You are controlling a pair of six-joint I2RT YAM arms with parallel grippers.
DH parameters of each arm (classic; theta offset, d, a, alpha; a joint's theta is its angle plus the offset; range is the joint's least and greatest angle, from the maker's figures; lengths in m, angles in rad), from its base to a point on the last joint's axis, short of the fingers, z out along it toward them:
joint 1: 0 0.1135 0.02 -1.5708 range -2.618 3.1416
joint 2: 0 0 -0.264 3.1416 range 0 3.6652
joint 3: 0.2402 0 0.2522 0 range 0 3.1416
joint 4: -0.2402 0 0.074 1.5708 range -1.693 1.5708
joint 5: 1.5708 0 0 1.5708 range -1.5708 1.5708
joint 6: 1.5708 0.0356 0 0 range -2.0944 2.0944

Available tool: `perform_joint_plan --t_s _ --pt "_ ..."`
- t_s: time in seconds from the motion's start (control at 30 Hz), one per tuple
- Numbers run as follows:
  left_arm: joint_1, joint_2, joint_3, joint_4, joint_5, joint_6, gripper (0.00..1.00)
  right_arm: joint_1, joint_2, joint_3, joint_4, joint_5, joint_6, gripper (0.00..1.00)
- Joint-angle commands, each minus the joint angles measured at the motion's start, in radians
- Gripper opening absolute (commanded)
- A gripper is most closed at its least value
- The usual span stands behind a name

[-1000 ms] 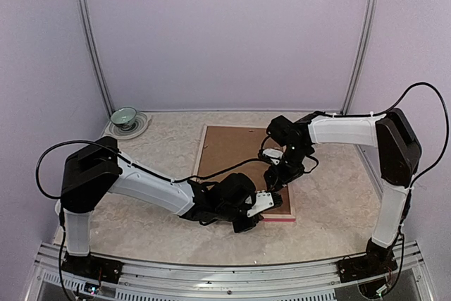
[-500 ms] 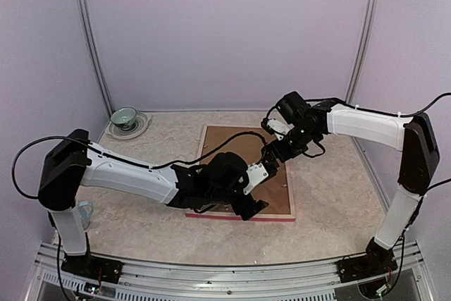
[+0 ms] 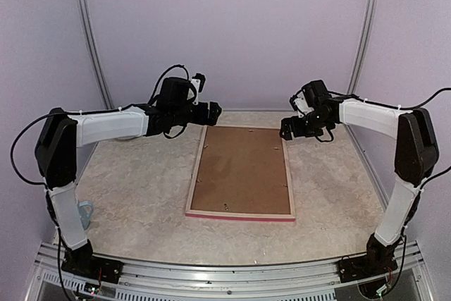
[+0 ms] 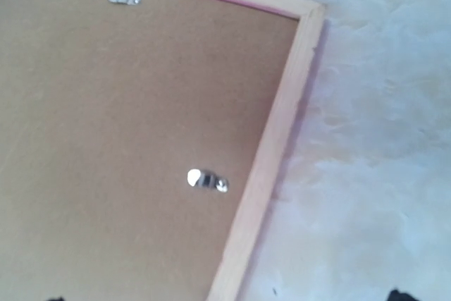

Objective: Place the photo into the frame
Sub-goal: Press the fastener onto the backboard, then adjust the photo frame at the center of the board.

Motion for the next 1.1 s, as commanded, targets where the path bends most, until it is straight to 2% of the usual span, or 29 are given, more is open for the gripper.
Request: perform_joint_plan --t_s 0.0,0.2,0.43,0.67,0.97,1.07 --pt "0.086 0.125 0.084 -0.097 0.034 -0.101 0.99 -0.014 0.087 0.037 0.099 -0.027 0.020 0.99" --pt "0.158 0.287 0.145 -0.090 0.154 -0.175 0.99 -0.072 0.254 0.125 0.141 -0.099 0.054 0.99" --pt "0.211 0.315 0.080 -0.002 0.200 -0.269 0.99 -0.078 0.393 0.211 0.169 -0.191 0.050 0.98" --pt "0.228 0.312 -0.016 0.139 0.382 -0.383 0.99 -0.076 0.413 0.190 0.205 -0.253 0.056 0.98" --pt "0.207 0.302 -0.089 0.216 0.474 -0.474 0.99 -0.041 0.425 0.135 0.250 -0.313 0.027 0.98" --pt "0.185 0.283 -0.172 0.310 0.496 -0.536 0.99 -0.025 0.423 0.118 0.264 -0.337 0.018 0.97"
